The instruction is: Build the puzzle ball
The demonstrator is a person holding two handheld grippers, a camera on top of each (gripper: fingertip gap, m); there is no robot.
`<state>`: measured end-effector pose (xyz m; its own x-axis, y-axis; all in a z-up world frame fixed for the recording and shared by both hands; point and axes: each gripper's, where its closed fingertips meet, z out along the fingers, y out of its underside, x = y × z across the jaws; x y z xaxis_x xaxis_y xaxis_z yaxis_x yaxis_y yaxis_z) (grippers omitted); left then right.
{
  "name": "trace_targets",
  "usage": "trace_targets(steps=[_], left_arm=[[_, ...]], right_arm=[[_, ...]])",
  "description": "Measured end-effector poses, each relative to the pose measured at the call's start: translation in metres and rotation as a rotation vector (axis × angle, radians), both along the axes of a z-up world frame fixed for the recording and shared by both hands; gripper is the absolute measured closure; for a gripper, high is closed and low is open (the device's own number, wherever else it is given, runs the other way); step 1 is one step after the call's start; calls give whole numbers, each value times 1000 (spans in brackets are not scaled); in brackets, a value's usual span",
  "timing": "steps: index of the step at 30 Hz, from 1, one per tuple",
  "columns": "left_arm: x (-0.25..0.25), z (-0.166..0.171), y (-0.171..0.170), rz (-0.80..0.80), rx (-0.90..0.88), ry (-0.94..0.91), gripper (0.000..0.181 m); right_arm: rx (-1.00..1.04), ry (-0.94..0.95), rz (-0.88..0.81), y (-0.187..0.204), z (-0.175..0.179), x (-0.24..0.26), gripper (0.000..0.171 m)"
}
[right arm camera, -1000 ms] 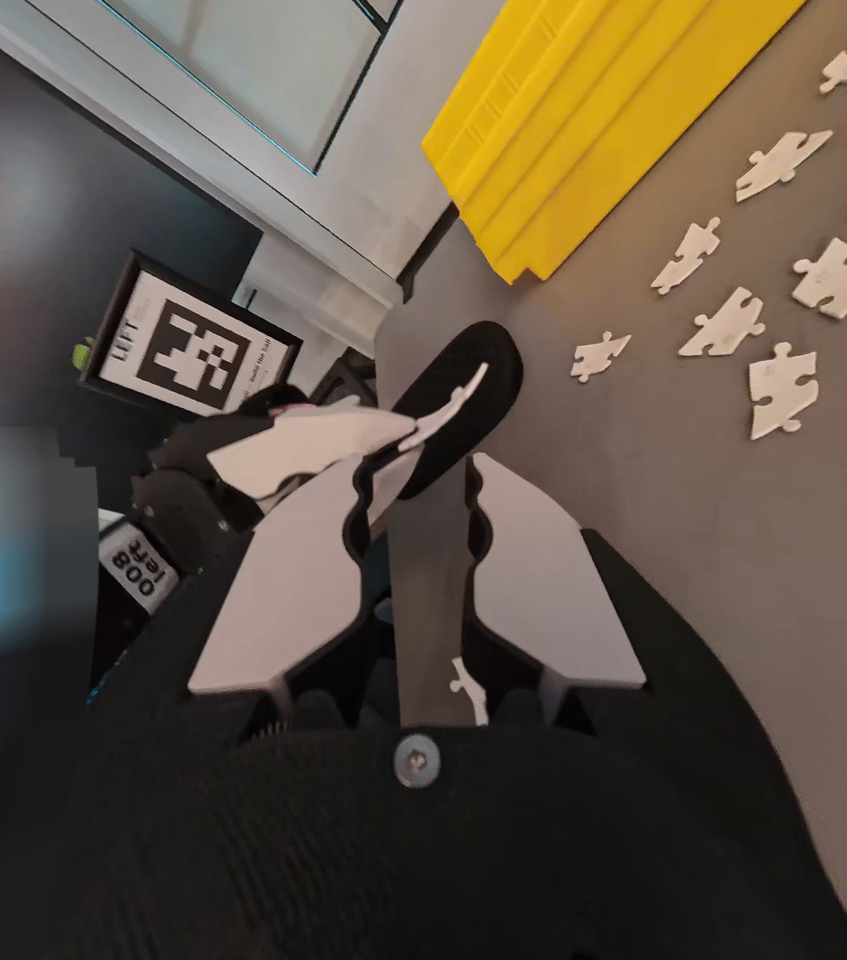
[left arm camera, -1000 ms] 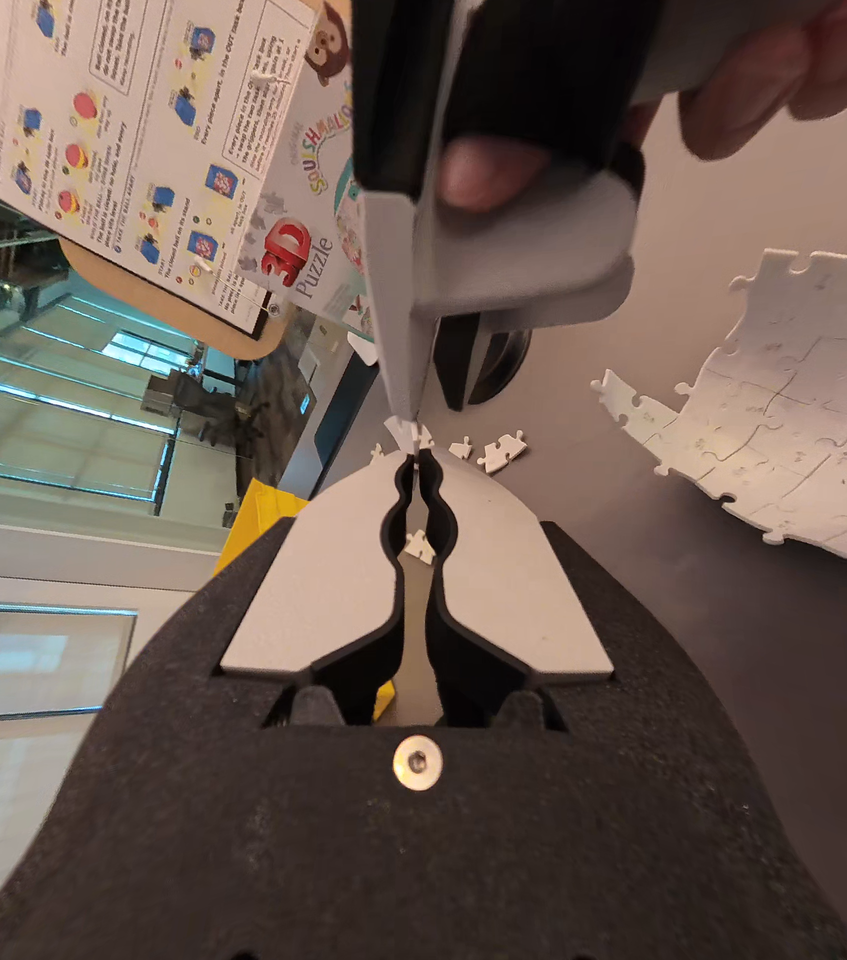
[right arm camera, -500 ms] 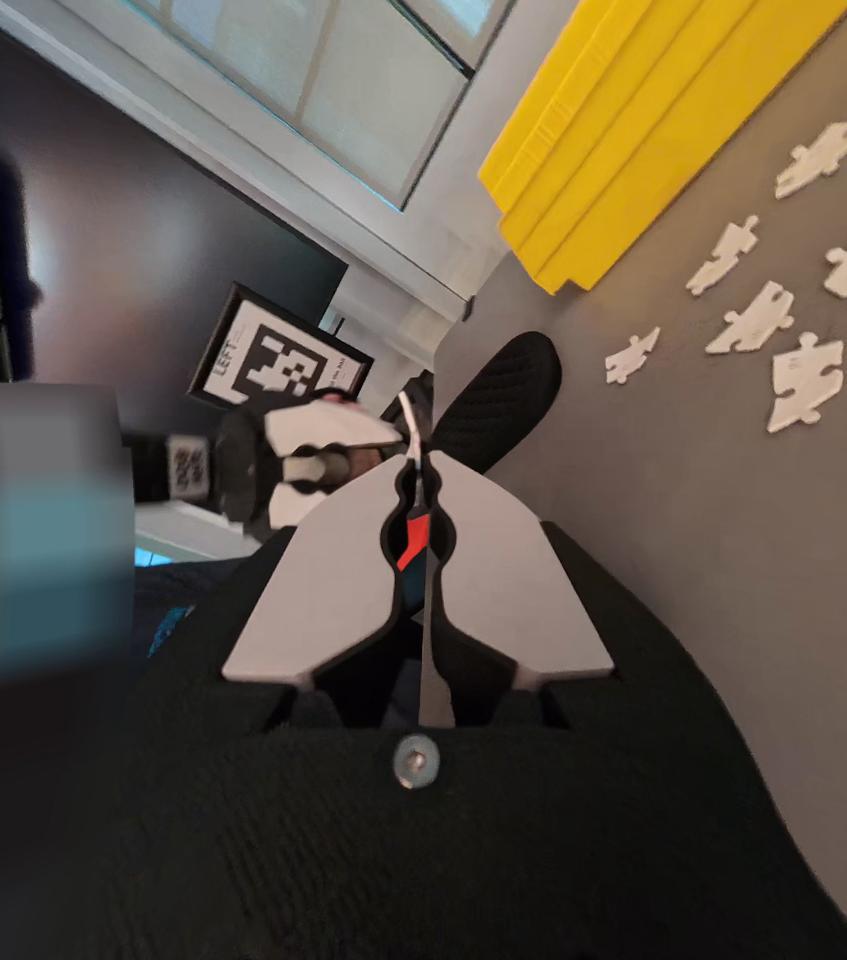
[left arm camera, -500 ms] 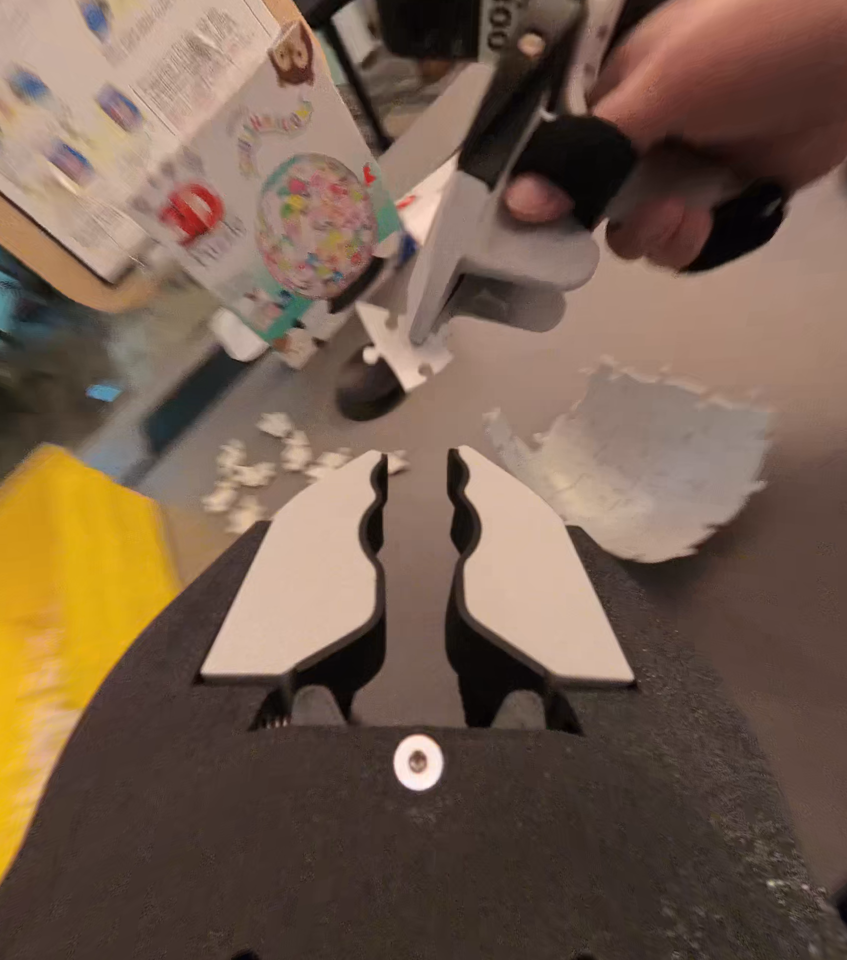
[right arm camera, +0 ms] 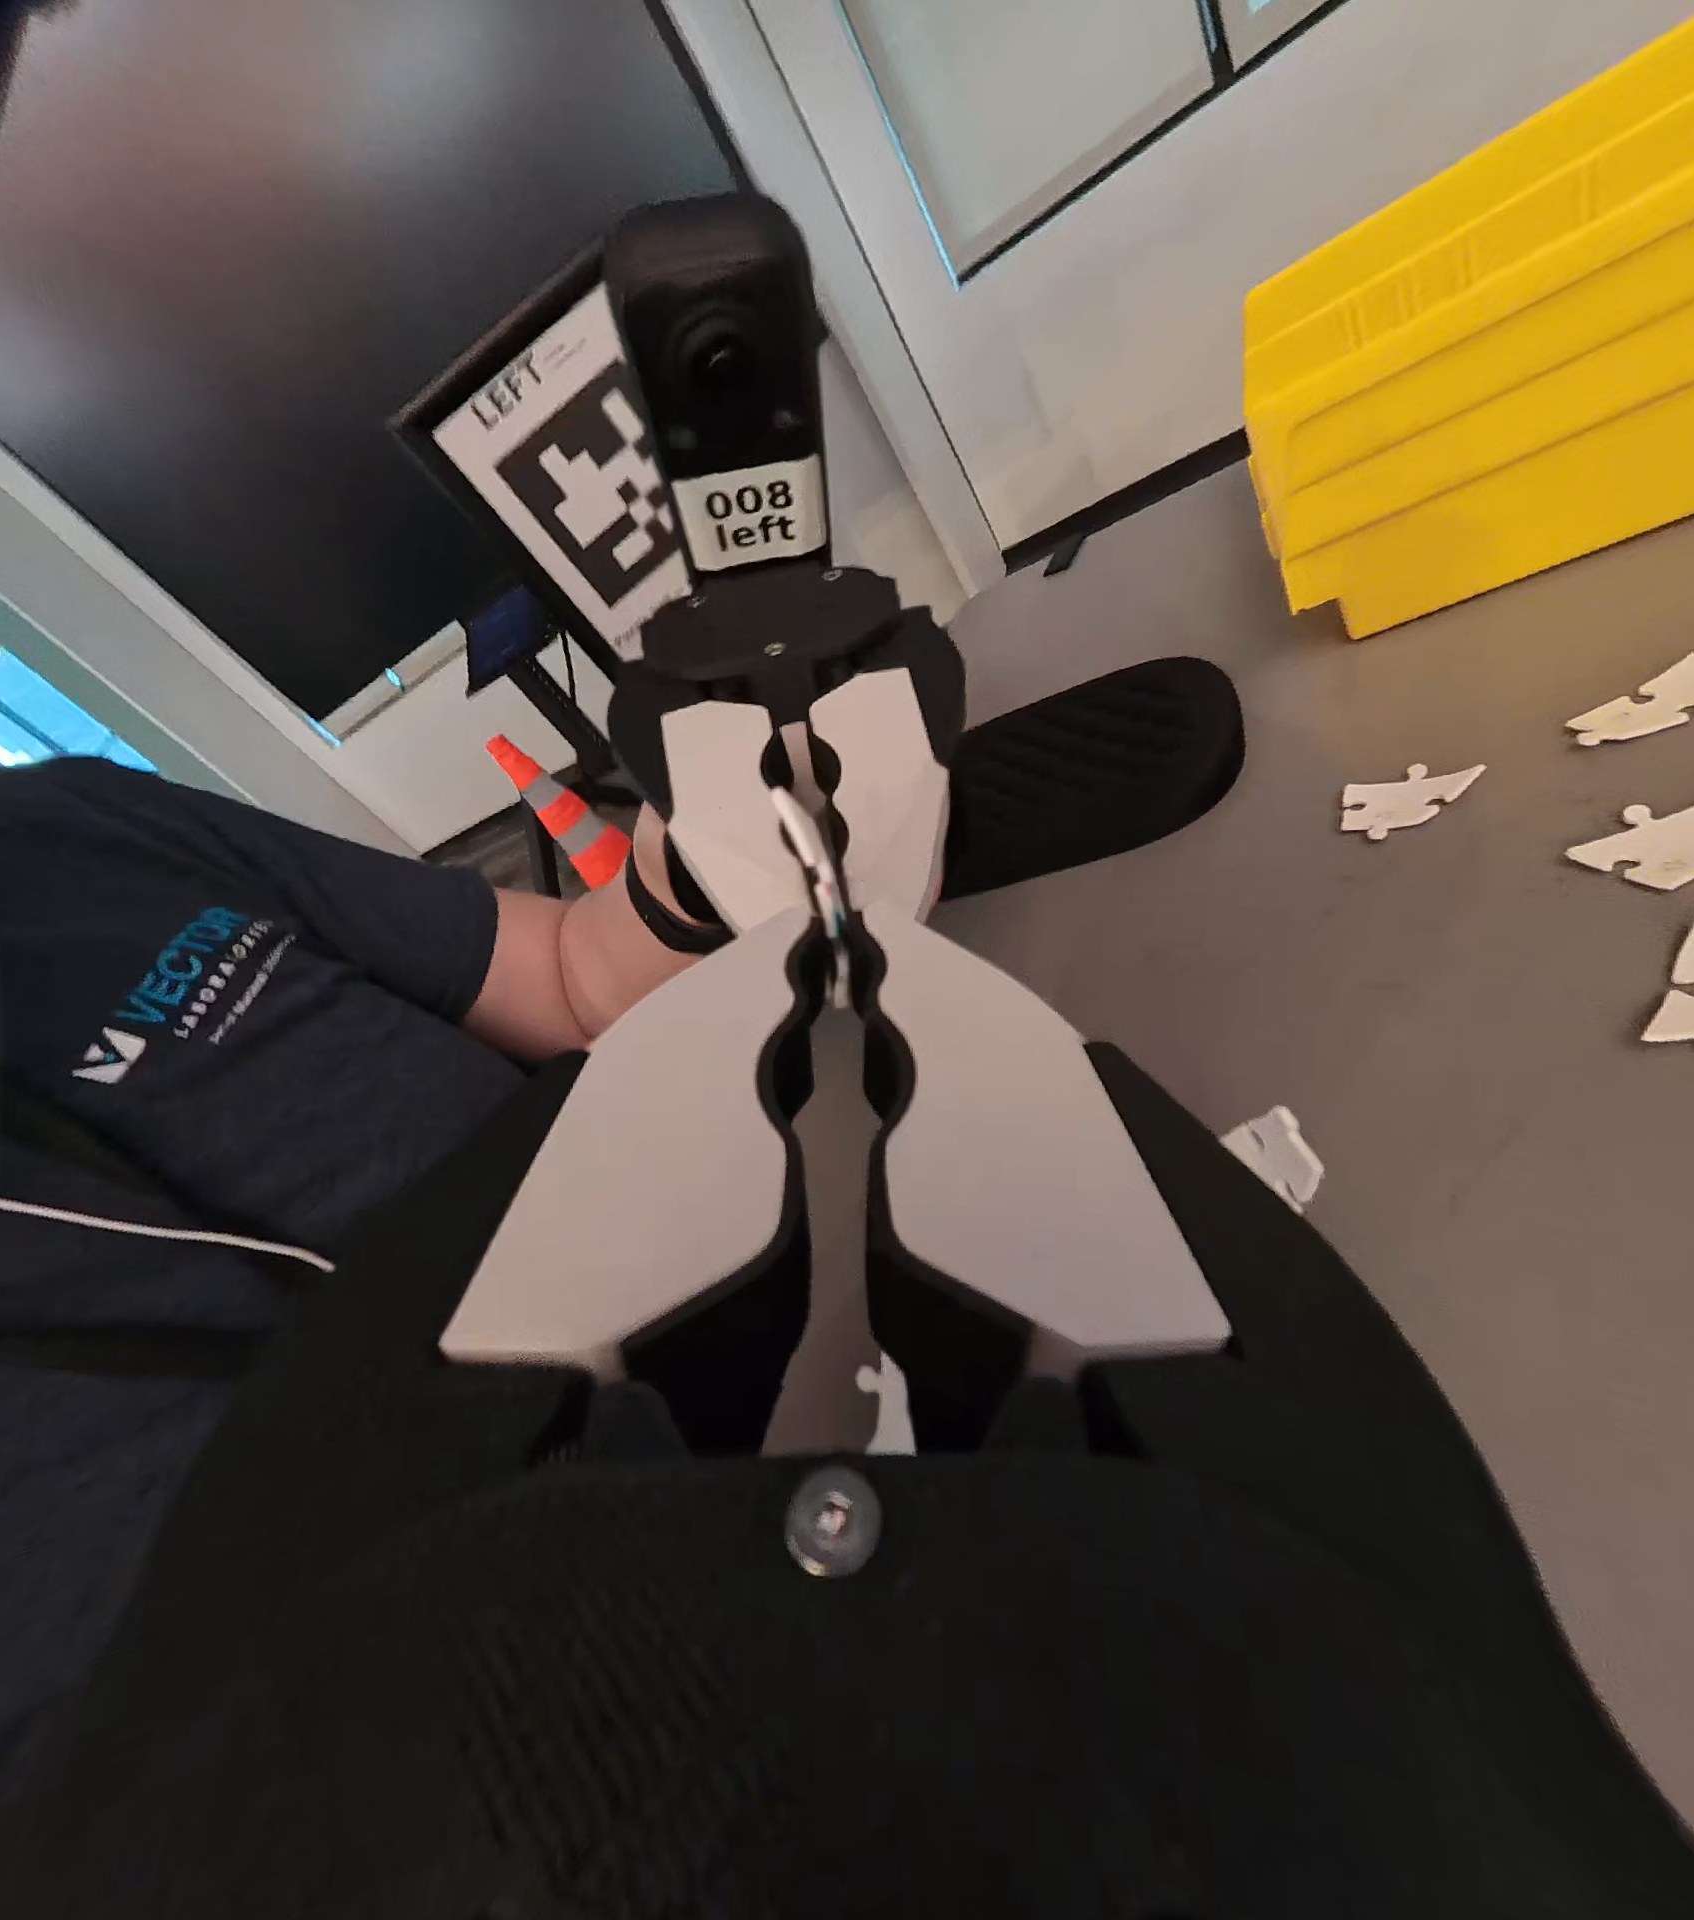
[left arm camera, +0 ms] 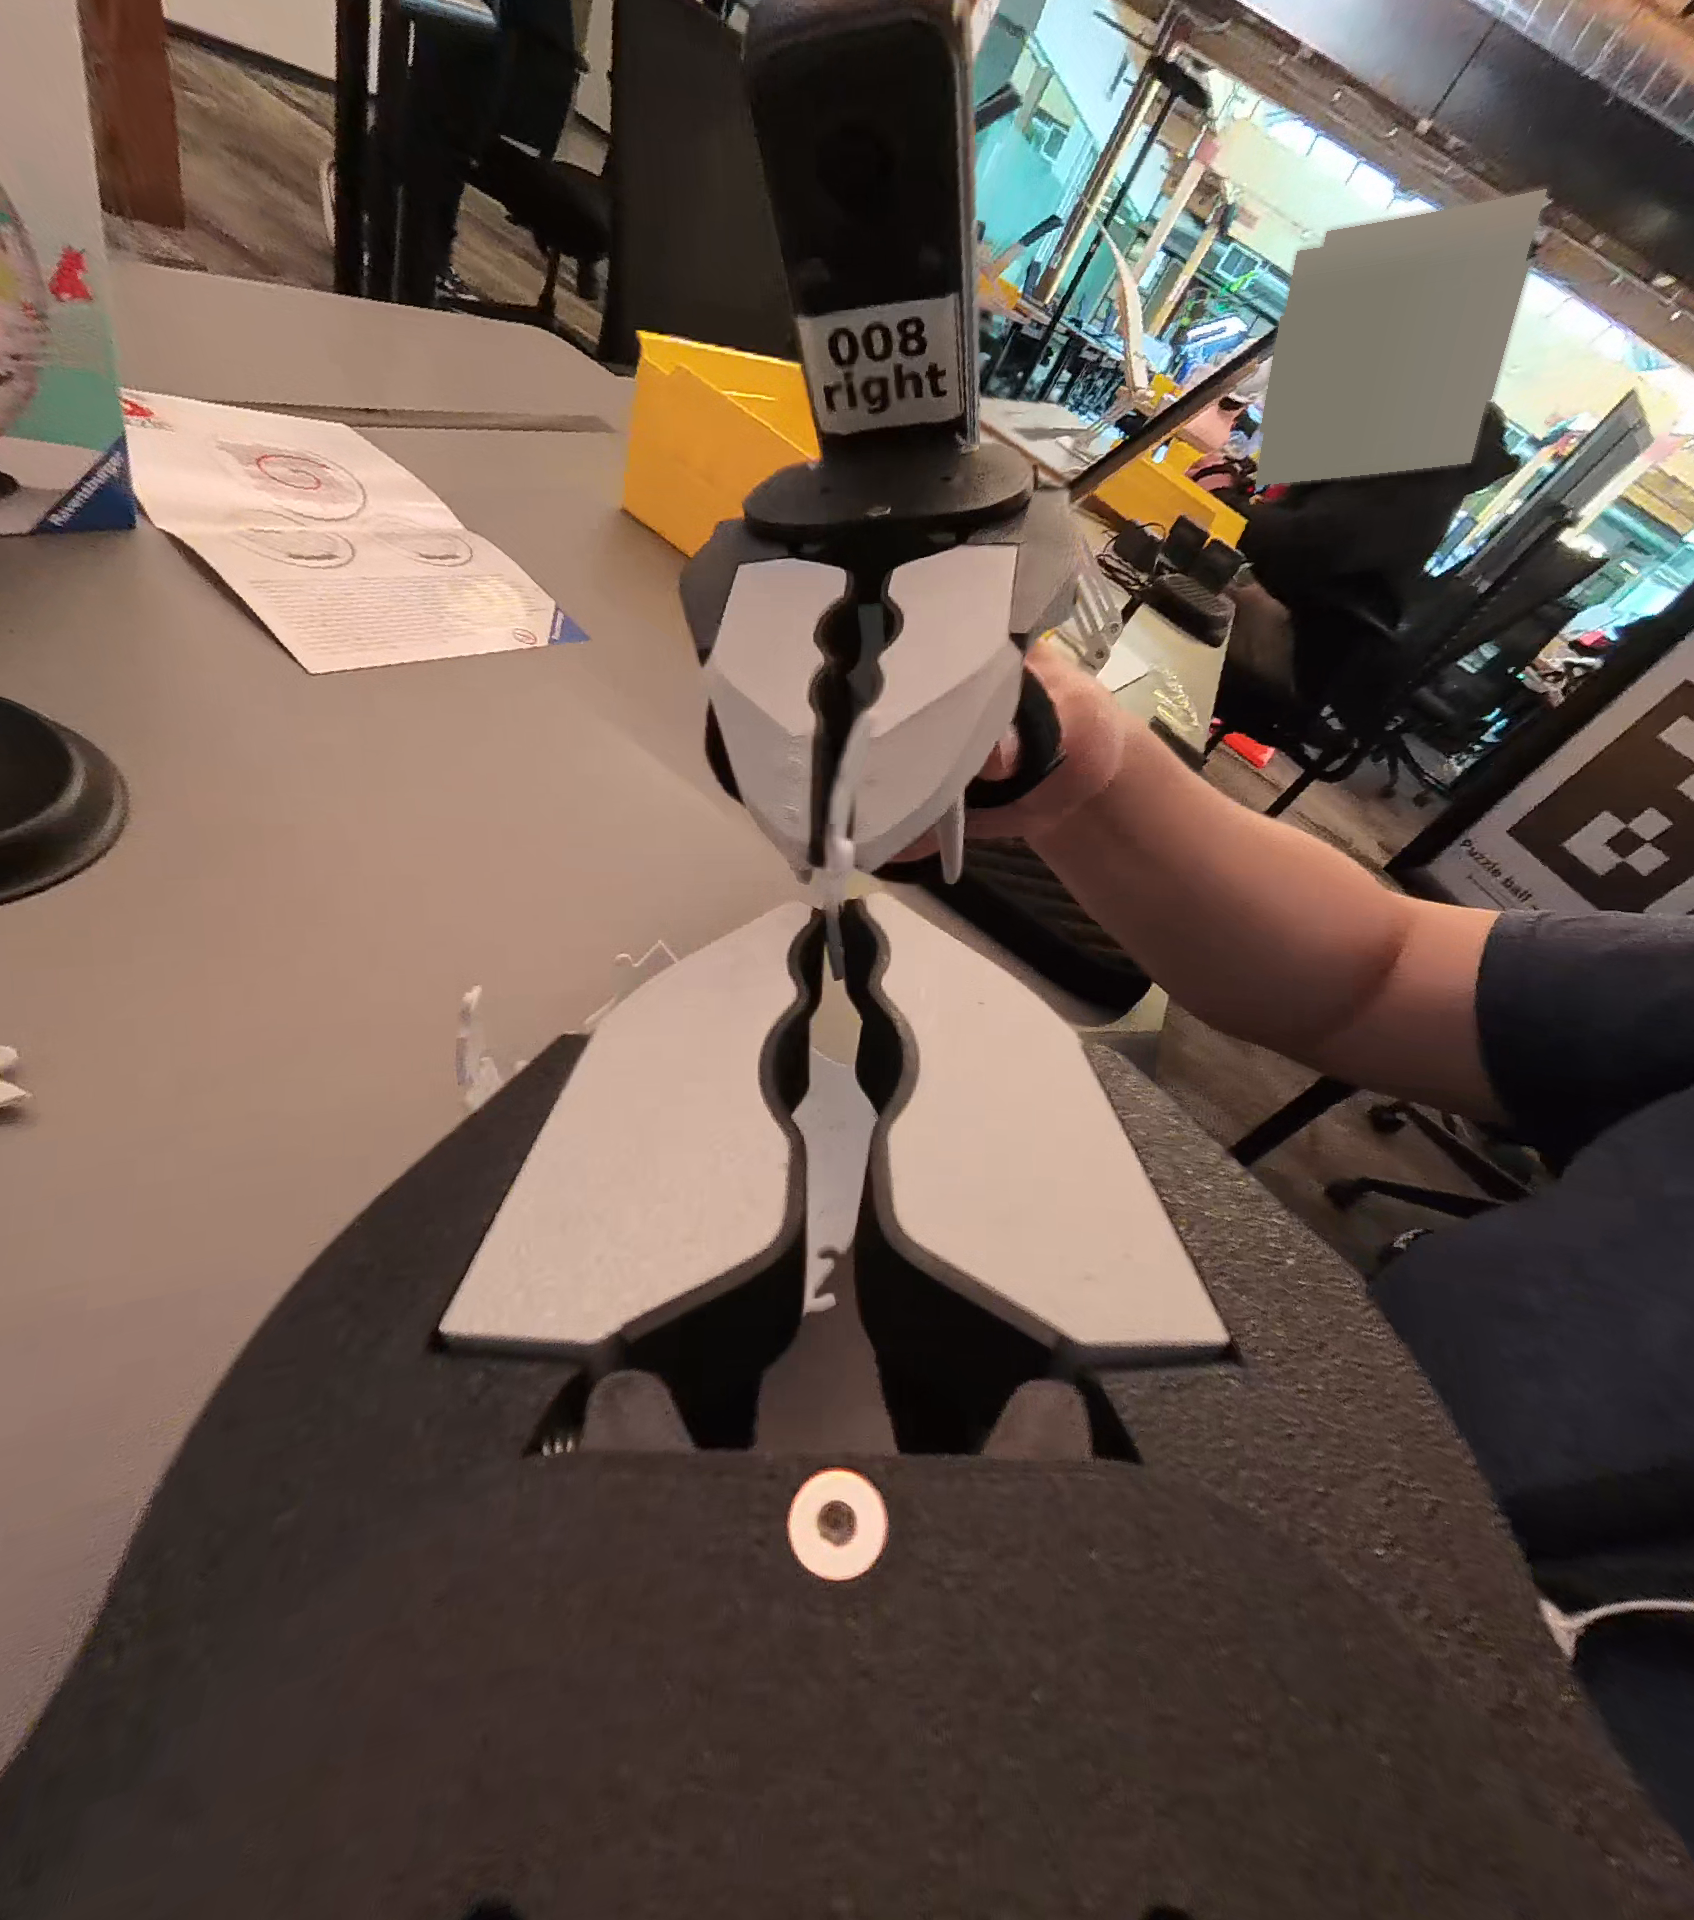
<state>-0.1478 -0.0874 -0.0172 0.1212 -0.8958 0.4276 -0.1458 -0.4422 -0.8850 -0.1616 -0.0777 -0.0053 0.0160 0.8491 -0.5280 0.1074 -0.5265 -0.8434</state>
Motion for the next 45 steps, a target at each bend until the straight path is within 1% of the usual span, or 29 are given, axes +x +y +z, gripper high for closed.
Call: trace_targets(steps=[1,2,3,5,7,9,11,12,13,15,17,18,20,22,23,26,33,37,42,45], left_arm=[[1,-1,1,2,-1,0,179],[2,-2,1,0,-3,3,179],[3,-3,1,-7,-10,4,179],[6,-4,1,-10,-18,8,179],[9,-6,0,-18,-21,23,179],[12,-8,0,-25,-25,30,178],[12,-11,0,-34,-34,34,176],[9,-15,2,-32,-42,55,171],[4,-21,8,-18,-44,88,158],[-11,-32,31,71,-18,123,156],[-22,-41,49,120,-71,93,156],[-23,-45,54,104,-125,70,155],[-22,-55,61,57,-225,59,149],[-14,-63,62,-7,-278,64,136],[-9,-65,60,-49,-295,57,134],[1,-71,54,-145,-314,62,134],[5,-85,41,-265,-367,77,139],[6,-87,40,-277,-381,87,142],[10,-99,41,-273,-418,160,145],[11,-101,39,-281,-409,178,152]], right_arm=[[20,-29,5,0,0,3,162],[56,-58,-9,2,2,5,151],[100,-81,-21,4,5,8,147],[159,-150,-20,7,7,10,147],[178,-215,6,7,5,9,145],[188,-260,61,3,2,7,167],[189,-299,75,6,-2,10,168],[179,-318,72,9,-5,13,168],[165,-335,65,14,-9,17,168],[116,-337,89,22,-17,26,168],[68,-384,107,33,-36,36,168],[57,-421,116,39,-49,40,168],[47,-422,179,41,-65,40,168],[26,-419,194,43,-77,36,168],[30,-410,202,42,-80,34,168],[102,-418,196,43,-86,30,168],[231,-406,209,44,-91,25,168],[259,-431,242,44,-96,24,168],[300,-460,262,42,-105,24,168],[345,-467,262,43,-107,24,168]])
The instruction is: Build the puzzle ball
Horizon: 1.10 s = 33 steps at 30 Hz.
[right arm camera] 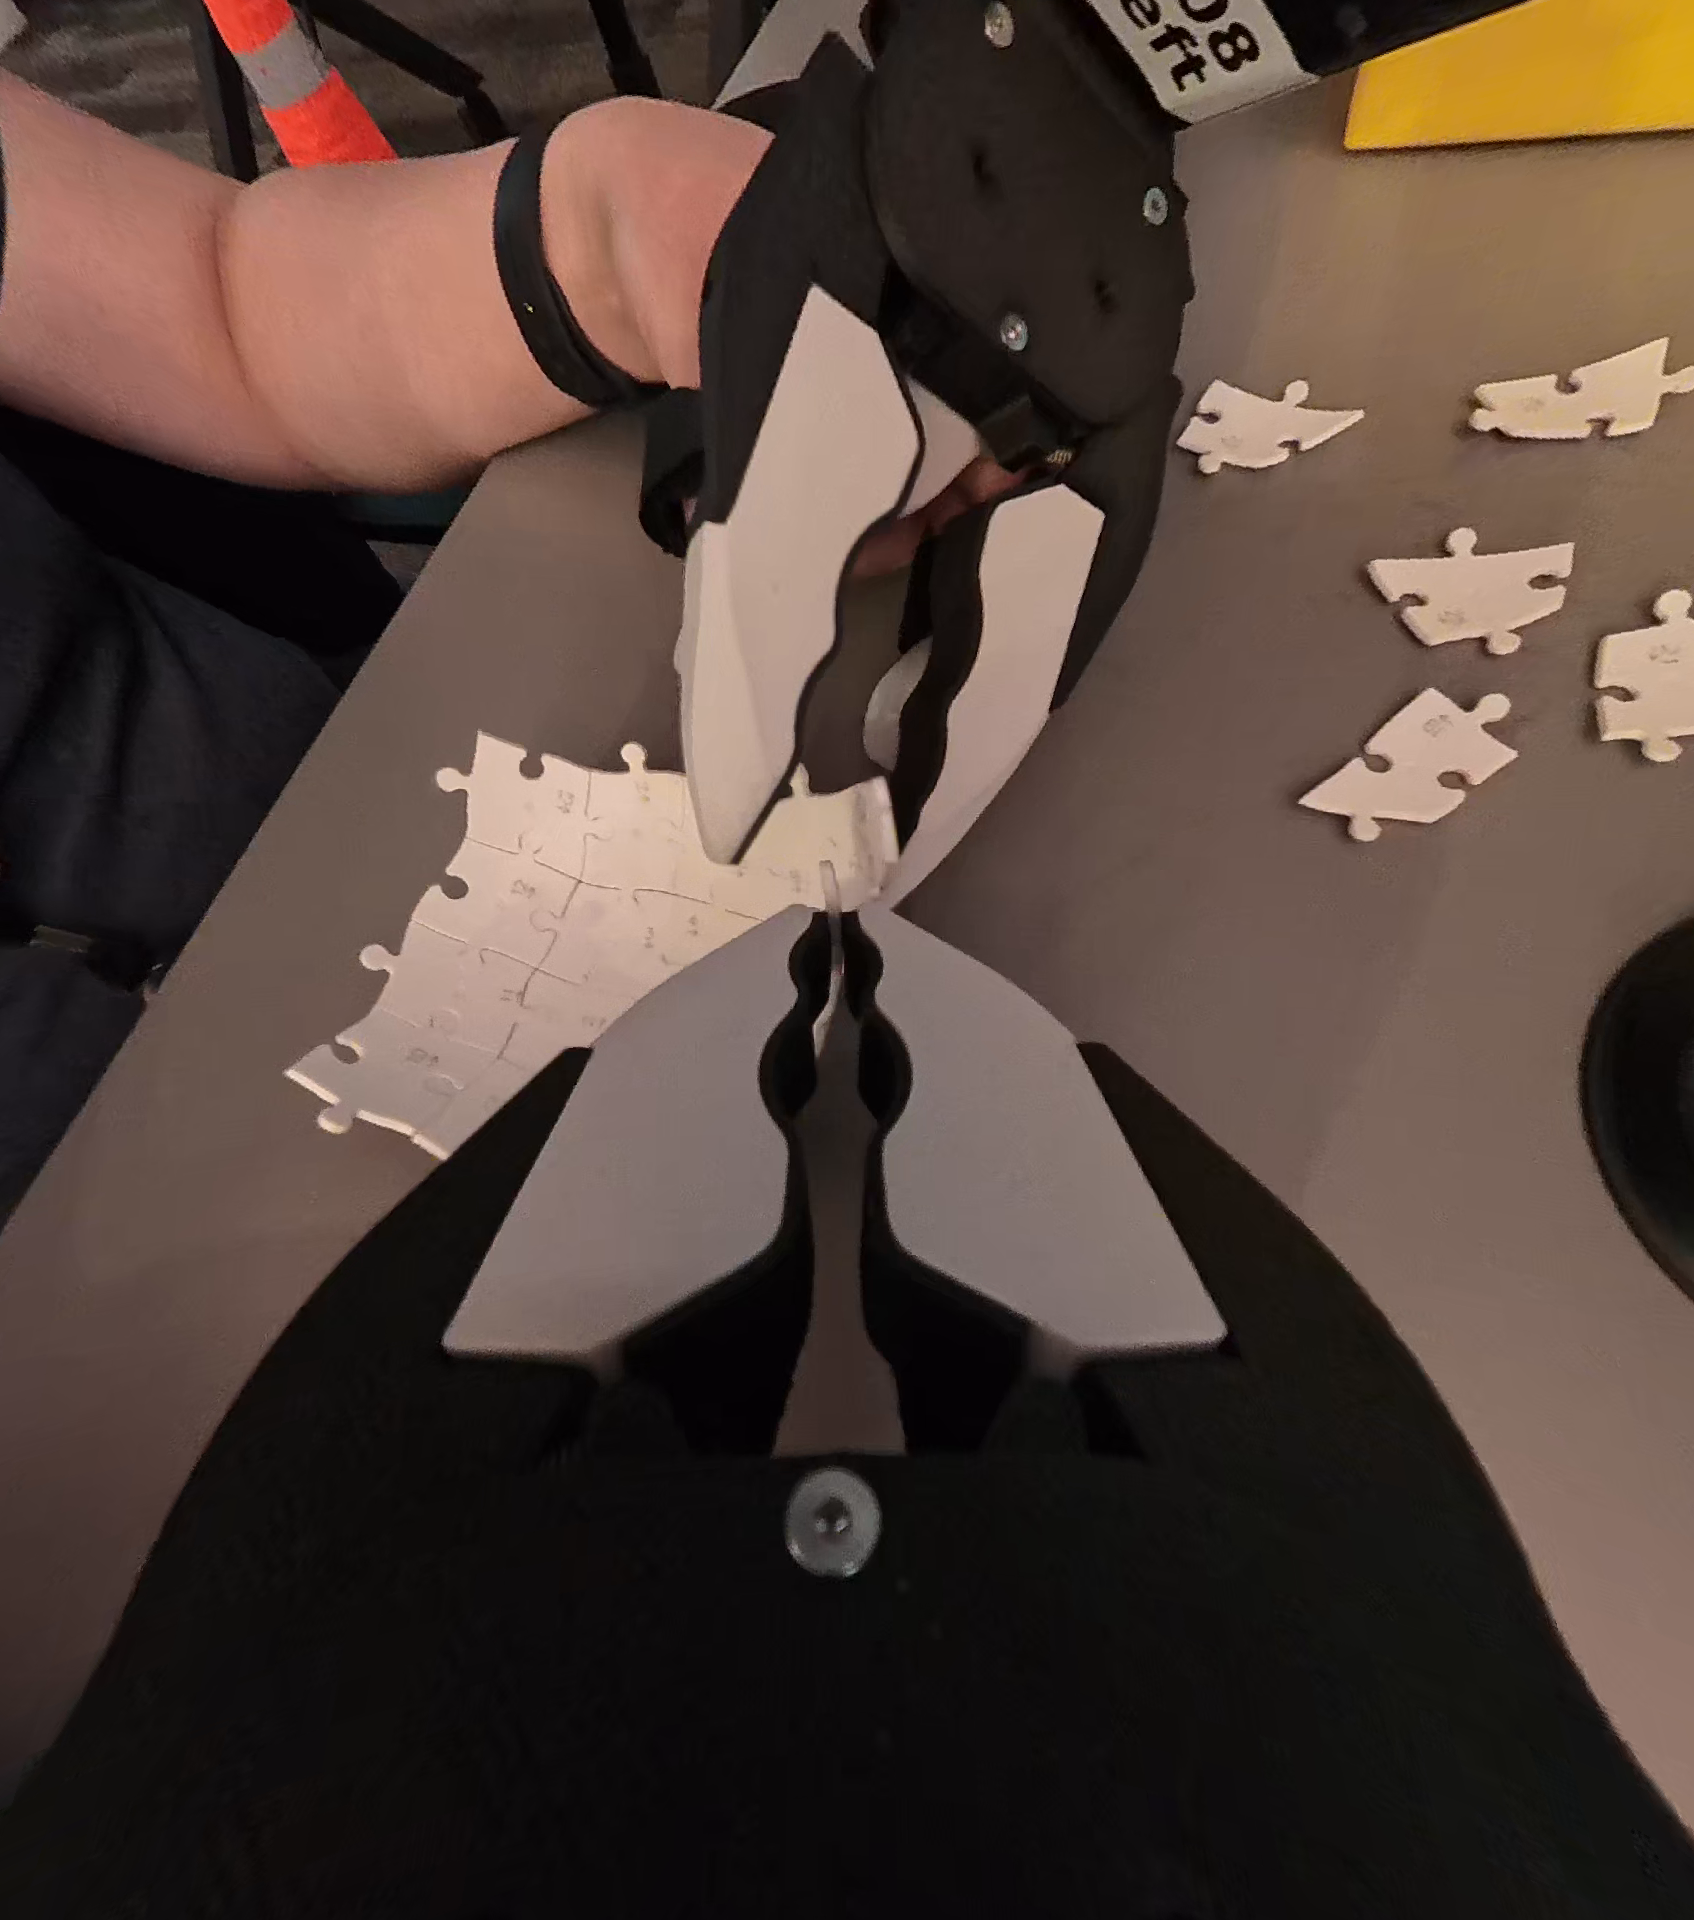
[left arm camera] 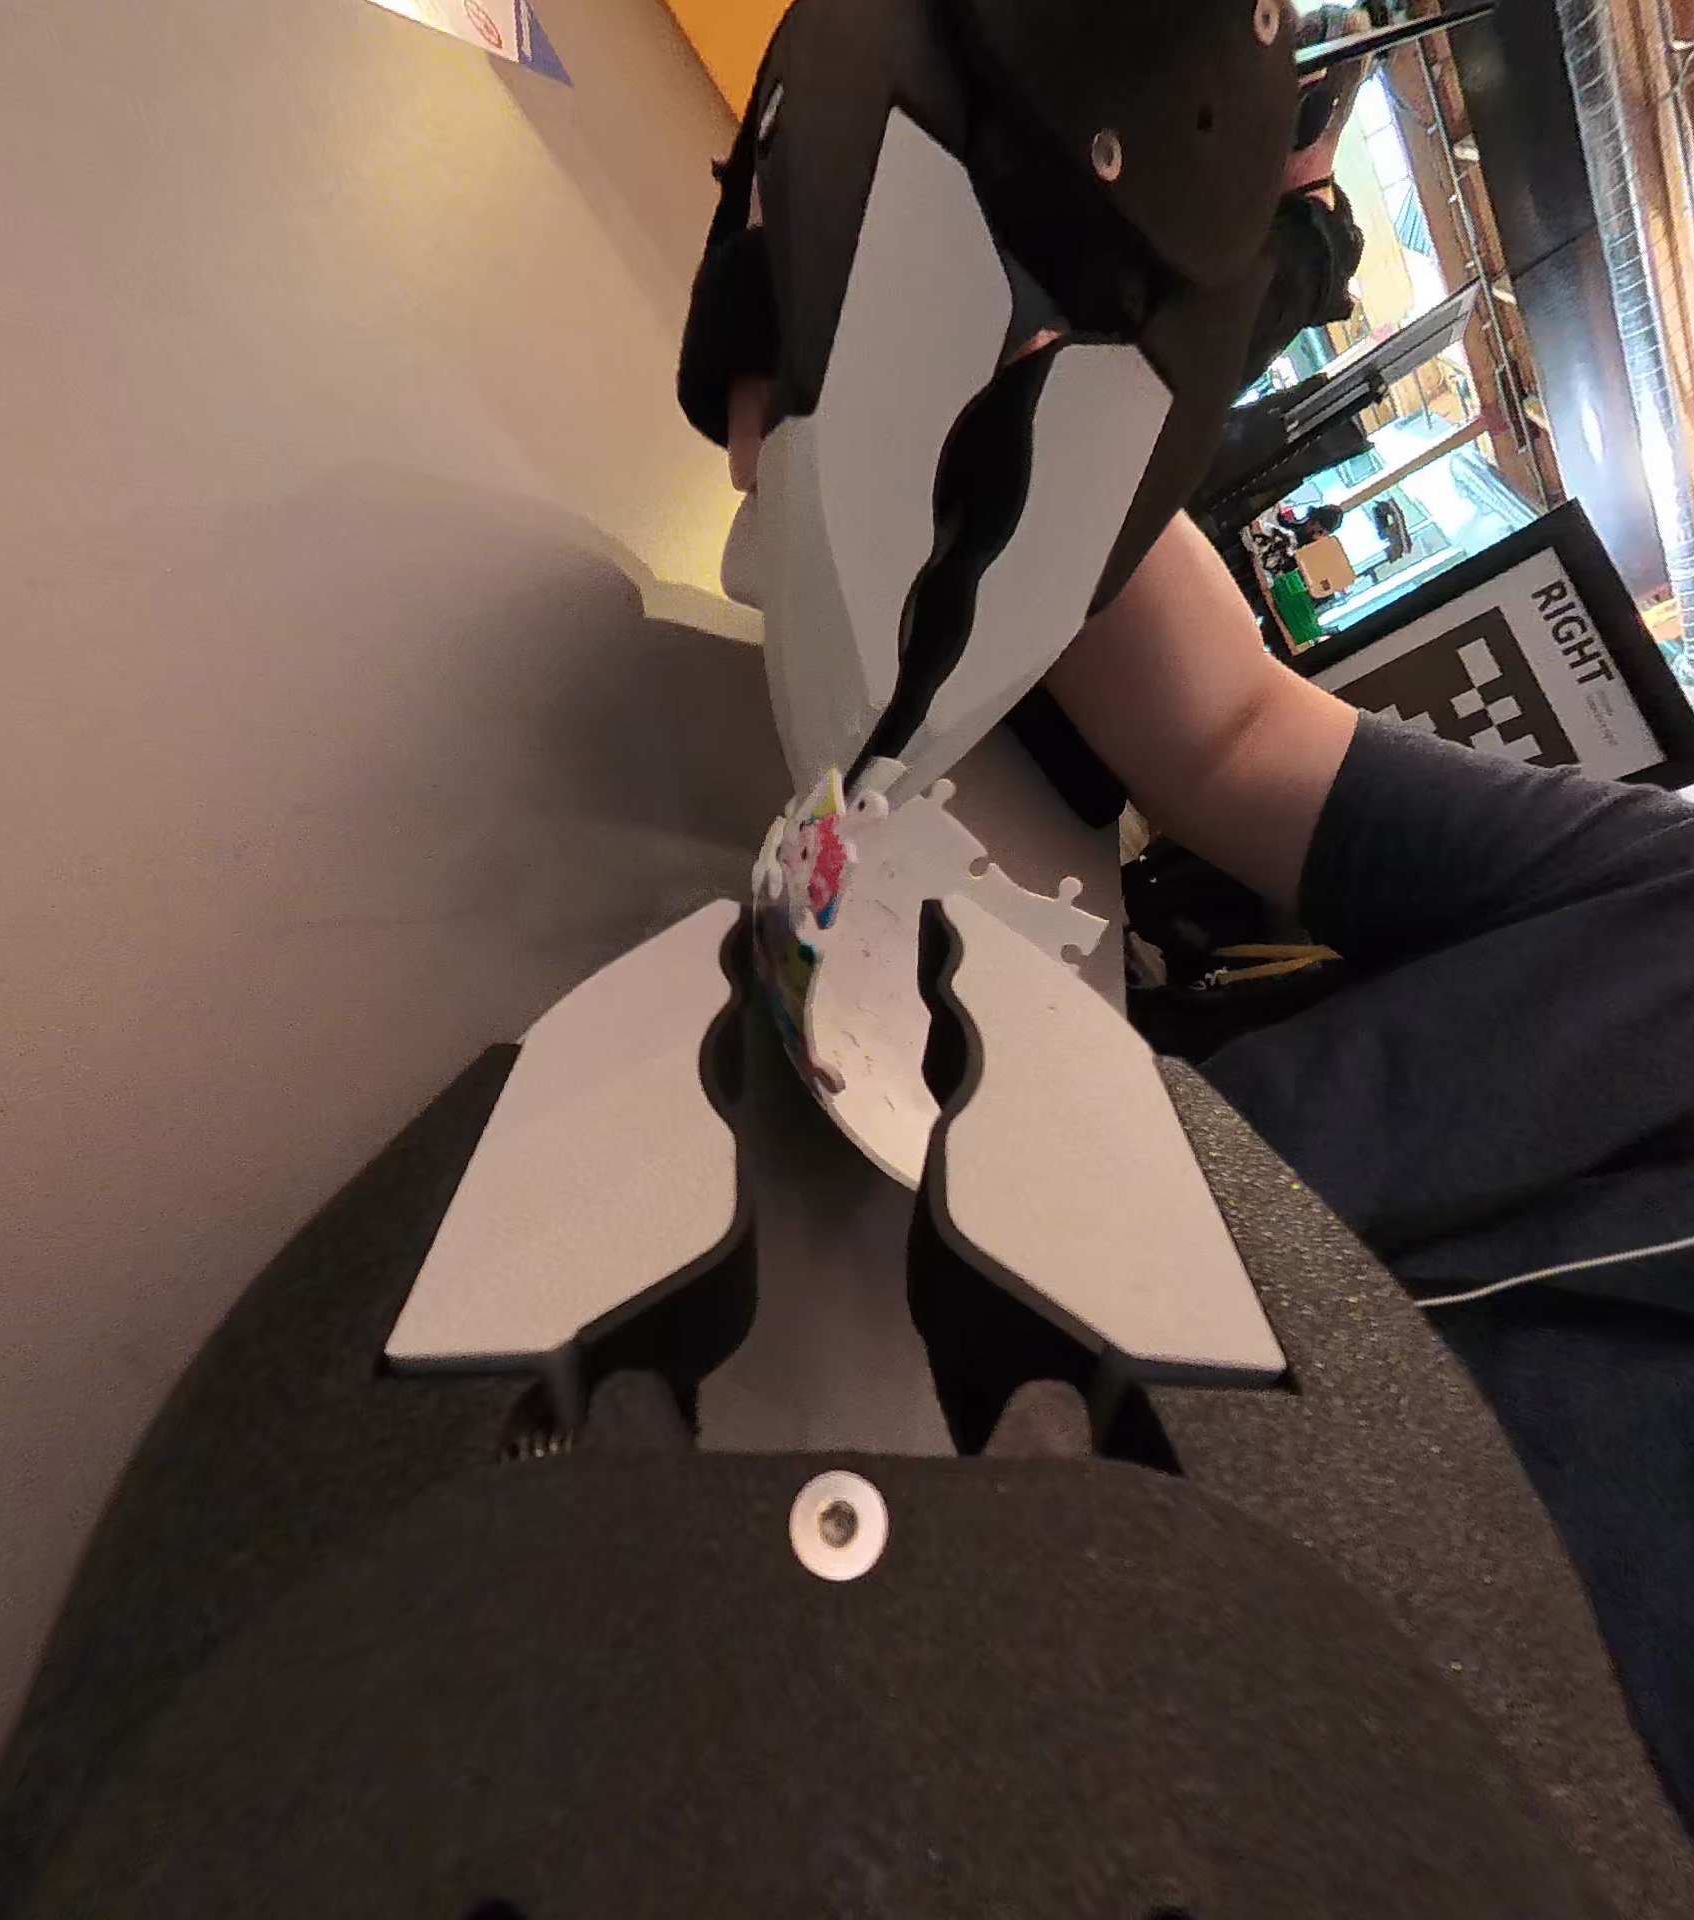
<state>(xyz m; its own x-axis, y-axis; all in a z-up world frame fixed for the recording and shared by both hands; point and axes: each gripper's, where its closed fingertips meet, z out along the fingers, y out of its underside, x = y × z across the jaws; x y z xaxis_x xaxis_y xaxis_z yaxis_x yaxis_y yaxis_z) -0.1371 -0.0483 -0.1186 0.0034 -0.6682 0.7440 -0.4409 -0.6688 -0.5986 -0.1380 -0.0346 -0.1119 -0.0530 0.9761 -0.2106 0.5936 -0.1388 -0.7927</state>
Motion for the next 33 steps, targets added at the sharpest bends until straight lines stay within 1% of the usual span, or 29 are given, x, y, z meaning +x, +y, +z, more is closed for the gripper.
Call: trace_targets(steps=[14,20,27,33], left_arm=[[3,-6,-1,-9,83,52,169],[3,-7,-1,-9,88,53,170],[3,-11,0,-6,134,91,176],[3,-12,4,18,140,100,177]], right_arm=[[18,1,8,0,0,-1,168],[10,7,-2,1,-1,0,168],[48,-23,-6,1,-4,-1,167],[68,-40,-54,5,-5,0,167]])
